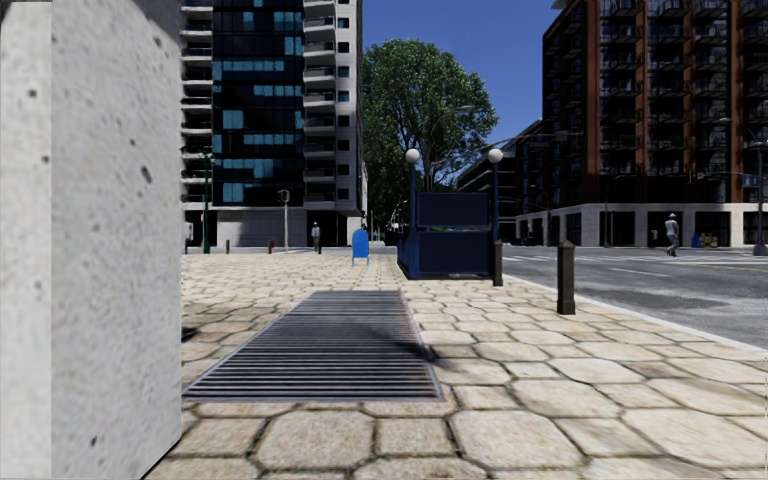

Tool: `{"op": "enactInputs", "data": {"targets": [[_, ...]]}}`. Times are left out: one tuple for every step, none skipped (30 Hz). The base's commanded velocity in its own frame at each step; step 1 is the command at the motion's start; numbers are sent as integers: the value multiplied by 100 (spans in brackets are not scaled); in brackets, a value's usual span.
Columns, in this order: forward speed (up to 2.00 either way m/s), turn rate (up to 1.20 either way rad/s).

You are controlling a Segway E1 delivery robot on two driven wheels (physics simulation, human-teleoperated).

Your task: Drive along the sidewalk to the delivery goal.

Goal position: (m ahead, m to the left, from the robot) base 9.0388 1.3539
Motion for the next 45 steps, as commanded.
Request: {"op": "enactInputs", "data": {"targets": [[200, 0], [200, 0], [200, 0], [200, 0], [200, 0], [200, 0], [200, 0], [200, 0], [200, 0], [200, 4], [200, 21], [200, 27], [200, 27], [200, 28], [200, 29], [200, 29], [200, 29], [200, 29], [200, 29], [200, 29], [200, 29], [200, 29], [200, 29], [200, 29], [200, 29], [200, 29], [200, 29], [200, 29], [200, 29], [200, 29], [200, 29], [200, 29], [200, 29], [200, 29], [200, 27], [200, 20], [200, 5], [200, 0], [200, 0], [200, 0], [200, 0], [200, 0], [200, 0], [200, 0], [200, 0]]}}
